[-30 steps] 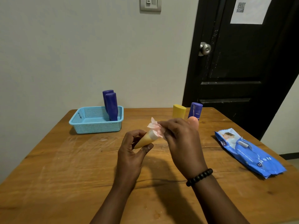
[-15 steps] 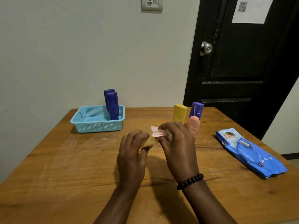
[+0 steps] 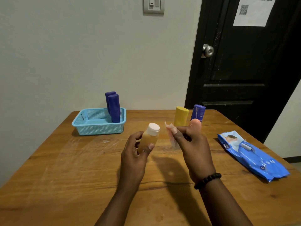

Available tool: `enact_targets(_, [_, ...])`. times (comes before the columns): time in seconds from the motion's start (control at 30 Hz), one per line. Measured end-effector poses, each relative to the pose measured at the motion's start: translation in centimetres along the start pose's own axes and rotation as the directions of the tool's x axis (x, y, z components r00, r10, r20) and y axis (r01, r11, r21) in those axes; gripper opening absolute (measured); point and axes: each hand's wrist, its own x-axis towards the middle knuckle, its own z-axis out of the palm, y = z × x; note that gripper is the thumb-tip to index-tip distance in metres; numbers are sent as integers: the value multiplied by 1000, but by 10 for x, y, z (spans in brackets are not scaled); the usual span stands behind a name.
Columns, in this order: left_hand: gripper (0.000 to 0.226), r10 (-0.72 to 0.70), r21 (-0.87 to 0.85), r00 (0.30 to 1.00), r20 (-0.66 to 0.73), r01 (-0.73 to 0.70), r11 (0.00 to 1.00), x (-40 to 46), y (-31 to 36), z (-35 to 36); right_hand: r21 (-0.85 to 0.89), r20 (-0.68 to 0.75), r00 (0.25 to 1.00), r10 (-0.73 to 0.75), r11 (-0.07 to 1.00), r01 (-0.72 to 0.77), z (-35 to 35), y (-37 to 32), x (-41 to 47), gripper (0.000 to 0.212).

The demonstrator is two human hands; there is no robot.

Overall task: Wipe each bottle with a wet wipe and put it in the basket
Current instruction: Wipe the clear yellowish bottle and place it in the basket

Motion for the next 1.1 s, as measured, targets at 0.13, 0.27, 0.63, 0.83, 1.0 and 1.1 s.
enact_targets(0.13, [39,-92,-180,982,165,122,976,1,0,-1,122,118,992,38,991,-53,4,-7,10,17])
enact_targets(0.27, [39,-94,-246,970,225,150,958,0,3,1,166,86,996,11,986,-25,17,-1,6,16])
enact_targets(0.63, [32,-179,-396,959,220,256,882,3,1,2,-351,29,804,-595,747,565,30,21,-9,21])
enact_targets(0.83, [39,-266,-477,950,166,313,821,6,-2,1,-434,88,766,-637,667,605,36,35,-16,18])
enact_targets(1.0, [54,-398,-641,909,120,377,669,11,-4,-5,-435,232,781,-580,656,616,38,51,-25,20])
enact_targets(1.1, [58,-452,-700,882,137,409,586,13,-6,-7,-410,269,851,-451,746,525,32,57,-25,23])
